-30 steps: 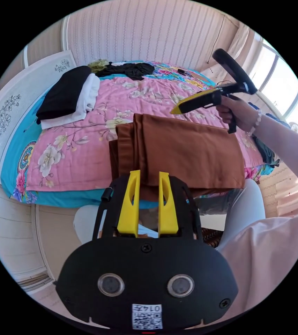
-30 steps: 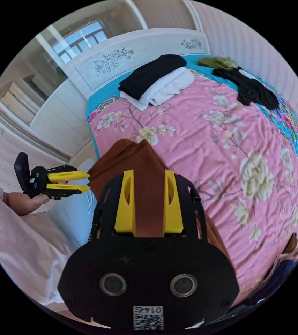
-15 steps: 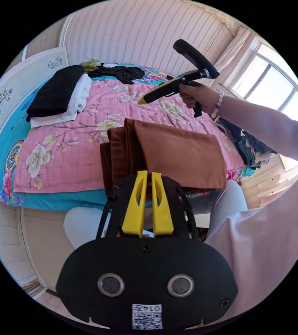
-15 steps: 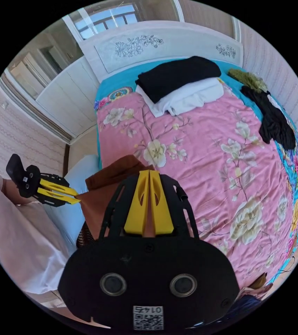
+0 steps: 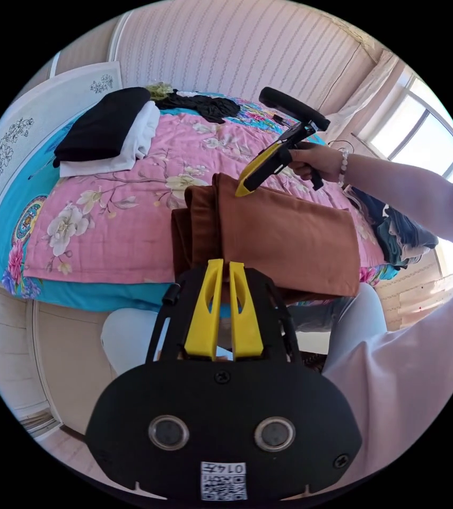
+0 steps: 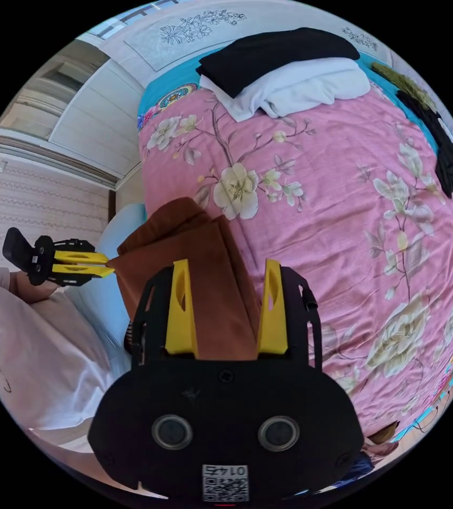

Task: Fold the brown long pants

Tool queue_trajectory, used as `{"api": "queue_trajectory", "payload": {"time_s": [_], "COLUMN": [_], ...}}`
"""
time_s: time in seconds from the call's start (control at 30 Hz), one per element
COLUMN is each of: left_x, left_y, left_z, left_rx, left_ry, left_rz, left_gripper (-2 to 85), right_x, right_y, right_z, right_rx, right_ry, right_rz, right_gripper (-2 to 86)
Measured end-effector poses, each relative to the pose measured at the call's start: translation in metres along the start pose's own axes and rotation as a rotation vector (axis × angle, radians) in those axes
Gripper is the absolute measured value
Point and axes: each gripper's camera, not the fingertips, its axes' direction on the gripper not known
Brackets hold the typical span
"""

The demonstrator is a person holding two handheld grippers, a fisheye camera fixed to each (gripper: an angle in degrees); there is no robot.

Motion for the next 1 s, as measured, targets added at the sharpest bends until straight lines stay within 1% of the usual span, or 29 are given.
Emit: {"api": "queue_trajectory", "payload": {"time_s": [0.07, 0.17, 0.23, 0.3, 0.37, 0.43, 0.5, 0.63, 0.7, 0.8, 0.87, 0.9, 0.93, 1.0], "left_x": [-0.012, -0.020, -0.018, -0.016, -0.015, -0.013, -0.016, -0.023, -0.026, -0.043, -0.062, -0.076, -0.081, -0.095], "left_y": [0.001, 0.000, 0.000, -0.002, -0.005, -0.009, -0.009, 0.004, 0.012, 0.020, 0.018, 0.016, 0.015, 0.015], "left_z": [0.012, 0.008, 0.006, 0.015, 0.024, 0.033, 0.032, 0.003, -0.008, -0.003, 0.013, 0.018, 0.018, 0.006], "left_rx": [-0.036, -0.031, -0.006, -0.033, -0.055, -0.079, -0.078, -0.033, -0.015, -0.006, -0.071, -0.110, -0.112, -0.037], "left_ry": [0.015, 0.013, 0.001, -0.010, -0.033, -0.057, 0.000, 0.107, 0.124, 0.064, 0.085, 0.099, 0.115, 0.152], "left_rz": [-0.035, -0.062, -0.013, 0.014, 0.027, 0.088, 0.094, 0.101, 0.094, 0.043, -0.041, -0.123, -0.131, -0.103], "left_gripper": [4.1, 7.8, 9.9, 10.8, 10.6, 7.0, 4.2, 2.8, 2.9, 4.3, 5.7, 6.9, 7.3, 8.5], "right_x": [0.004, -0.006, -0.015, -0.022, -0.027, -0.029, -0.031, -0.039, -0.042, -0.049, -0.048, -0.045, -0.038, -0.029], "right_y": [-0.014, -0.023, -0.024, -0.026, -0.031, -0.036, -0.043, -0.059, -0.066, -0.088, -0.112, -0.117, -0.127, -0.137], "right_z": [0.008, -0.004, -0.010, -0.017, -0.025, -0.028, -0.028, -0.034, -0.035, -0.026, -0.005, 0.001, 0.010, 0.012], "right_rx": [-0.086, -0.052, -0.032, -0.012, -0.002, -0.002, -0.011, -0.004, -0.010, -0.020, -0.074, -0.096, -0.108, -0.109], "right_ry": [-0.057, -0.005, 0.016, 0.024, 0.012, 0.017, 0.030, 0.049, 0.002, -0.007, 0.038, 0.041, 0.031, -0.061], "right_rz": [-0.010, -0.066, -0.124, -0.177, -0.207, -0.213, -0.210, -0.233, -0.270, -0.316, -0.287, -0.271, -0.222, -0.188], "right_gripper": [7.3, 4.1, 3.3, 2.8, 2.5, 2.2, 2.0, 1.2, 1.2, 1.7, 3.1, 3.5, 6.9, 13.8]}}
